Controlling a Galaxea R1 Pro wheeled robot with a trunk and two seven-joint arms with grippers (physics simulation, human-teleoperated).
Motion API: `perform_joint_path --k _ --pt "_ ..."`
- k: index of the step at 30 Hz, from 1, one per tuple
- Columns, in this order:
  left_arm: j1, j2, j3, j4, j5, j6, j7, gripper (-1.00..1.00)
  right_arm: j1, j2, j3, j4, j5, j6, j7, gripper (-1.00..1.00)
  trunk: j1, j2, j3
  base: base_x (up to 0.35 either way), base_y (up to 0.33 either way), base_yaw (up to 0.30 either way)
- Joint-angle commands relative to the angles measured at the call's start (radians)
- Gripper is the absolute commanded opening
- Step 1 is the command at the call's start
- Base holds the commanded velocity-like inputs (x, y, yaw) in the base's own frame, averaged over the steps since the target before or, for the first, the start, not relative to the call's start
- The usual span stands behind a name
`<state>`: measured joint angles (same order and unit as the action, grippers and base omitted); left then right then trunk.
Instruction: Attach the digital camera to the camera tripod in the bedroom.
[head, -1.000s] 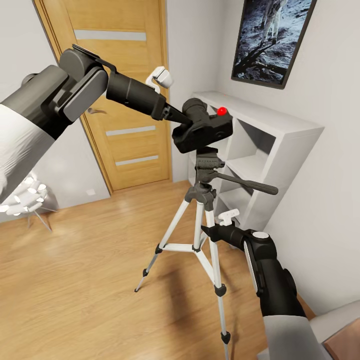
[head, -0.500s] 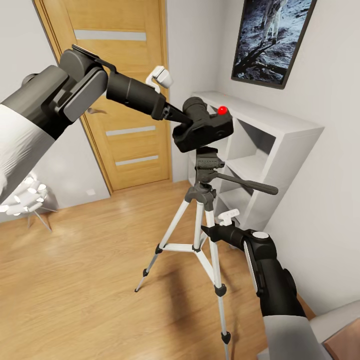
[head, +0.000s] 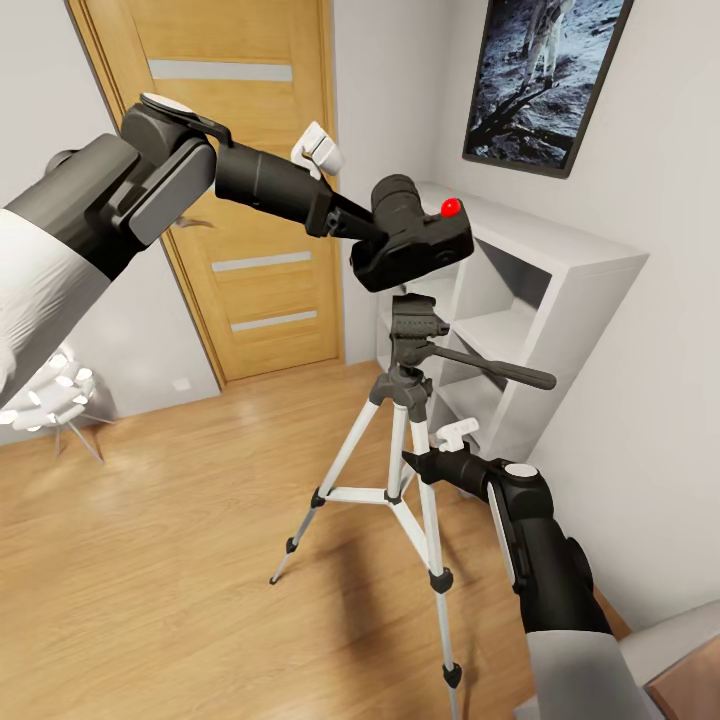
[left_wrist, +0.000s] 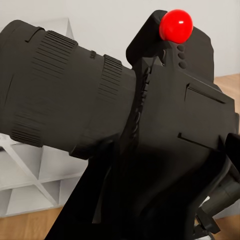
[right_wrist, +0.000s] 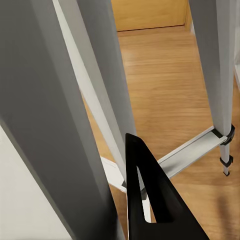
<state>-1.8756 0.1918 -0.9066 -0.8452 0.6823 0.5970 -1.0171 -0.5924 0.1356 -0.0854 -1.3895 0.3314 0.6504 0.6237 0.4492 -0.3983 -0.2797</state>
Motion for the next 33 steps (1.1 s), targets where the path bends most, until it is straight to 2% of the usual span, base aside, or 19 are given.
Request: perform_joint_path --k 1,26,33 --pt "-0.002 0.001 -0.004 -0.001 0.008 0.004 0.004 -1.00 -0.001 0.001 -0.005 0.072 0.064 0.006 0.010 -1.00 0.001 -0.002 -0.002 0.000 0.000 0.000" --pt "-0.002 0.000 -0.009 0.002 0.014 0.011 -0.023 -1.00 -0.001 0.001 -0.005 0.073 0.064 0.006 0.008 -1.00 0.001 -0.002 -0.002 0.000 0.000 0.000" --pt "-0.002 0.000 -0.033 0.003 0.014 0.013 -0.024 -1.00 -0.001 0.001 -0.005 0.073 0.064 0.006 0.008 -1.00 0.001 -0.002 -0.002 0.000 0.000 0.000"
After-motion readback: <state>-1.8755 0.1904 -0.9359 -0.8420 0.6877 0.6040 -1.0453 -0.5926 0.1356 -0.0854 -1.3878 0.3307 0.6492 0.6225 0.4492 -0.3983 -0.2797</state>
